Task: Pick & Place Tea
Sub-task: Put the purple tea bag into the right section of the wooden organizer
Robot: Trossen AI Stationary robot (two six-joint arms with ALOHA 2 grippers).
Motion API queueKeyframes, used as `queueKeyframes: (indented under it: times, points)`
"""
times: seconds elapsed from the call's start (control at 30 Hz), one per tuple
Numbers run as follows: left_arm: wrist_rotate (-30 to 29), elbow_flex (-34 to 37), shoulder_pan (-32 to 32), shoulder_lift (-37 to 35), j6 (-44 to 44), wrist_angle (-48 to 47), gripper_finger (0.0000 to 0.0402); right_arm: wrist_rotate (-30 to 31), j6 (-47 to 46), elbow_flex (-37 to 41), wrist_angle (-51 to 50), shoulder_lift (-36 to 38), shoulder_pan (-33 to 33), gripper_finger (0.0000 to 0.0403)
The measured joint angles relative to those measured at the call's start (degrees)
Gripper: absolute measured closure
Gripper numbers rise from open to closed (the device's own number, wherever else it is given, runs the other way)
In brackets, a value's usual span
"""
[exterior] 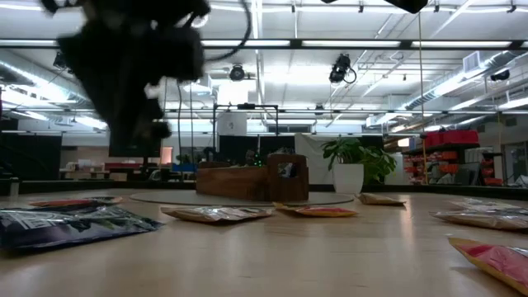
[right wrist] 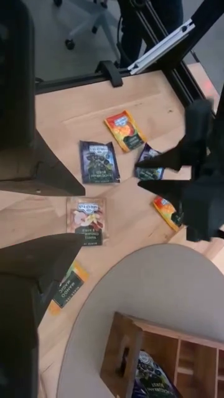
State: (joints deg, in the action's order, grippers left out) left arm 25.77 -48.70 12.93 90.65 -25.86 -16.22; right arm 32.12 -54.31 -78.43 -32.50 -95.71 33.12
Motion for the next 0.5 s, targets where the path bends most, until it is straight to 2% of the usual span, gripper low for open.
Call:
queueKeyframes:
  times: [0.13, 0.5]
  points:
    - [0.66, 4.37, 0.38, 0.0, -3.69, 2.62, 0.0259, 0.0, -0.1, 0.0, 0.3, 0.01, 0.18, 0.0289]
    - [-0.45, 5.32, 3.74, 1.91, -8.25, 8.83, 0.0259, 0.46, 0.35, 0.0, 0.27, 0.04, 0.29, 0.0289]
